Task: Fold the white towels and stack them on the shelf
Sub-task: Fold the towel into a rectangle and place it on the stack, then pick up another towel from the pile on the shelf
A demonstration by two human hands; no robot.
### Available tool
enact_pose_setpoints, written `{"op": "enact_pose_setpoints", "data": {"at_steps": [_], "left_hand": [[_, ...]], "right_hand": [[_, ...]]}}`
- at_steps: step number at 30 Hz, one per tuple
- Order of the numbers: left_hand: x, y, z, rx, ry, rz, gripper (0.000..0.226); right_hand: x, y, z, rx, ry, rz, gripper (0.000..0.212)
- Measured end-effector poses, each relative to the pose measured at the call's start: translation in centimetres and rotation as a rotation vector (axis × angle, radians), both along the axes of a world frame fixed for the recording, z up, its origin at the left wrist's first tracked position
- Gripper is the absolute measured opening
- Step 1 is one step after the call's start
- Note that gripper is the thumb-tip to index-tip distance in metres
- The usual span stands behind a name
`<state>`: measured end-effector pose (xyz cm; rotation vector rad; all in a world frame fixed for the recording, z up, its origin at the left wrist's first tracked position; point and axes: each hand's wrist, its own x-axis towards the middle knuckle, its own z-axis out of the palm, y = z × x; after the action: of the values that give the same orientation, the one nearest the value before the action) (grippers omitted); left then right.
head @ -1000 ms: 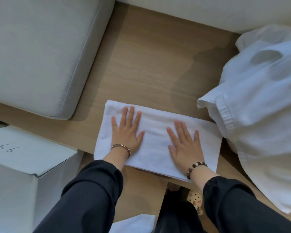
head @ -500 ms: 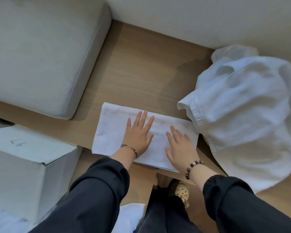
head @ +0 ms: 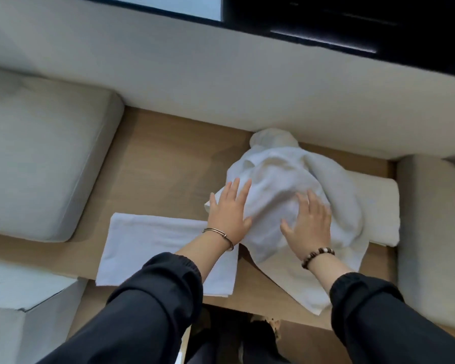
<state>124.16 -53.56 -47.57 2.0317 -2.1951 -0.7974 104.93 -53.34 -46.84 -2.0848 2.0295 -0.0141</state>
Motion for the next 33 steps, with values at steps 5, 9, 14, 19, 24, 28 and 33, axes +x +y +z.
{"op": "enact_pose_setpoints", "data": {"at_steps": [5, 9, 14, 19, 24, 28, 33], "left_hand": [[-3.0, -5.0, -0.9, 0.162, 0.065, 0.18, 0.087], [-3.8, -6.6, -2.3, 0.176, 0.199, 0.313, 0.087], [-5.6, -5.9, -1.1, -0.152, 0.247, 0.206, 0.017], [-6.8, -3.7, 0.5, -0.598, 0.19, -0.163, 0.03], [-7.8, -2.8, 0.9, -0.617, 0.163, -0.025, 0.054], [-7.7, -5.0, 0.9, -0.258, -0.01, 0.052, 0.109], [-7.8, -8.0, -0.3, 0.033, -0.108, -0.028, 0.138]], "right_hand": [[-5.5, -4.4, -0.9, 0.111, 0.019, -0.079, 0.095], [-7.4, -7.3, -1.1, -0.013, -0.098, -0.017, 0.094], [-6.9, -10.6, -1.4, 0.136, -0.175, 0.166, 0.111], [-5.9, -11.7, -1.3, 0.327, -0.05, 0.448, 0.077], [-7.3, -10.2, -0.7, 0.41, 0.01, 0.494, 0.043], [-8.9, -9.6, 1.3, 0.492, -0.126, 0.534, 0.022], [-11.0, -8.8, 3.4, 0.524, -0.271, 0.455, 0.009]]}}
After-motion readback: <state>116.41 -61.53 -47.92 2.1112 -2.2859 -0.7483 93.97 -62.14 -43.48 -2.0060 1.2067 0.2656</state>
